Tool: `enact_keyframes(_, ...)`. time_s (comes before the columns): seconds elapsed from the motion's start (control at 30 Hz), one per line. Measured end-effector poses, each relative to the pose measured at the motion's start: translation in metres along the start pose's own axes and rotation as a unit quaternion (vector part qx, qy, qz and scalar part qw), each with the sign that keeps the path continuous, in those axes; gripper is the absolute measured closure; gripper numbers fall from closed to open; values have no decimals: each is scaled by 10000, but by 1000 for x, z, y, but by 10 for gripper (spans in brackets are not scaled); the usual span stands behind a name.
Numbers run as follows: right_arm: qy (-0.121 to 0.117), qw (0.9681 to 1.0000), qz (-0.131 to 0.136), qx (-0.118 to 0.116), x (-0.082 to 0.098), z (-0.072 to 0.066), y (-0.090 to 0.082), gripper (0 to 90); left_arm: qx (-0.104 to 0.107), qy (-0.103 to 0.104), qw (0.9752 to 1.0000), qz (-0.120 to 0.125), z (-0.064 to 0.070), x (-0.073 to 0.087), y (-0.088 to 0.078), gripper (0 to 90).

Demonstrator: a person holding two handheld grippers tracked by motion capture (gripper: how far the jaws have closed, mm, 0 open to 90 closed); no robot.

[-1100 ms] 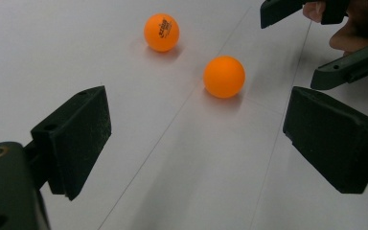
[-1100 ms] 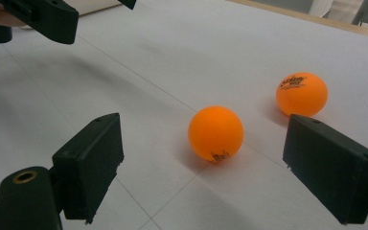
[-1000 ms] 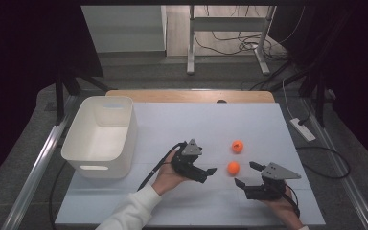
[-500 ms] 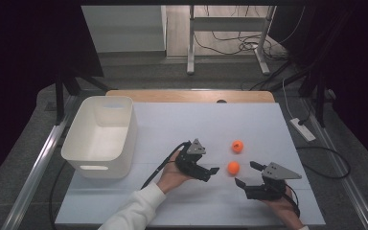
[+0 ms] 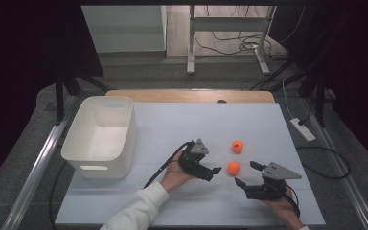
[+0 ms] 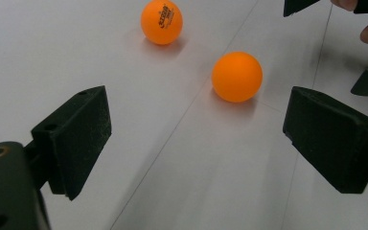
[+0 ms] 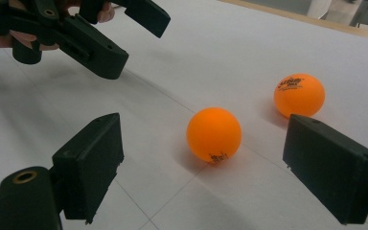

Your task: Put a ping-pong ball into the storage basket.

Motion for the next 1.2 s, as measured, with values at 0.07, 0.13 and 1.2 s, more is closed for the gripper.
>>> enact_keyframes(0.07,0,10000,5,0,0,0,0,138,-2,5,10000,-5,0,0,1,100)
enact_keyframes(0.13,0,10000,8,2,0,0,0,138,17,25,10000,-21,0,0,4,100)
enact_keyframes(1.2,16,10000,39,-4,-1,0,-1,138,132,152,9997,-148,5,-4,28,100)
Point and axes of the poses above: each handheld gripper's, and its own axes: y roughly forward along the jaws, x roughly out of its underside, z roughly to its right, the point moved 3 cm from there along y, roughly forward along the jaws, and after that the axes turned 7 degrees about z, right-handed, at the moved point
